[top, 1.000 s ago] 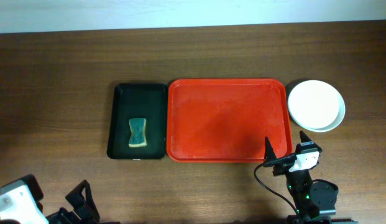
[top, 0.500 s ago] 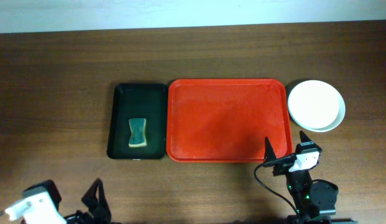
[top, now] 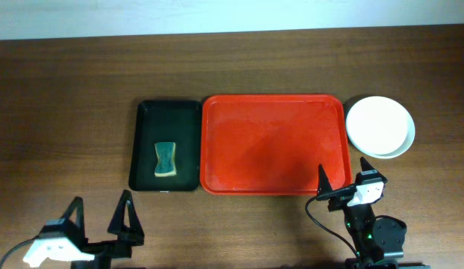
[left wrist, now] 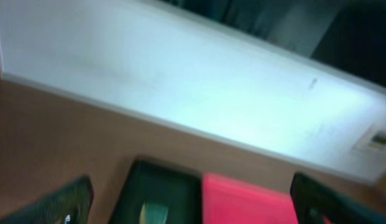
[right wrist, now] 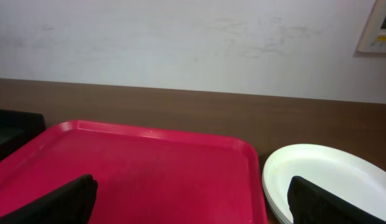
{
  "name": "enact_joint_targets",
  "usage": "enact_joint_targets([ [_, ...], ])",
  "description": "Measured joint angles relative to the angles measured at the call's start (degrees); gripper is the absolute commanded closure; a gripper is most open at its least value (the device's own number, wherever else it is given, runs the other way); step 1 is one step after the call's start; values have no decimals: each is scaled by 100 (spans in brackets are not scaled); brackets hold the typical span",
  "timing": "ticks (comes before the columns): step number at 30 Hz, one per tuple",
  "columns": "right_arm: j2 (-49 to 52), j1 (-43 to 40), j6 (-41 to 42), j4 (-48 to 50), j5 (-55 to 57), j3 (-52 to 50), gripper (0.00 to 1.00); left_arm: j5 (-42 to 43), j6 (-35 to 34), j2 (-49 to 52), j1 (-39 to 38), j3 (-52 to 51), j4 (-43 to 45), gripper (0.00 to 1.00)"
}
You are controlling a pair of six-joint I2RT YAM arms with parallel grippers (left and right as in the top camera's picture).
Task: Clean dirty plates on tray and stack at the side
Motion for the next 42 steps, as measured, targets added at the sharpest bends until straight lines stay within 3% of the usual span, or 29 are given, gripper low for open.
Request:
enact_joint_targets([
  [7, 0, -2, 0, 0, -2, 0, 2, 37, -2, -400, 96, -660, 2253, 1],
  [16, 0, -2, 0, 0, -2, 0, 2, 214, -2, -420, 103, -1958, 7095, 1],
  [20, 0, -2, 0, 0, -2, 0, 2, 232, -2, -422, 103, -2677, 8085, 1],
  [33, 0, -2, 2, 0, -2, 0, 2, 111, -2, -422, 254, -4295, 8362, 1],
  [36, 0, -2, -2, 0, -2, 0, 2, 74, -2, -422, 323, -4393, 7698, 1],
  [42, 0, -2, 2, -2, -2, 0, 2, -17, 17, -426, 323, -4400, 5519, 1],
])
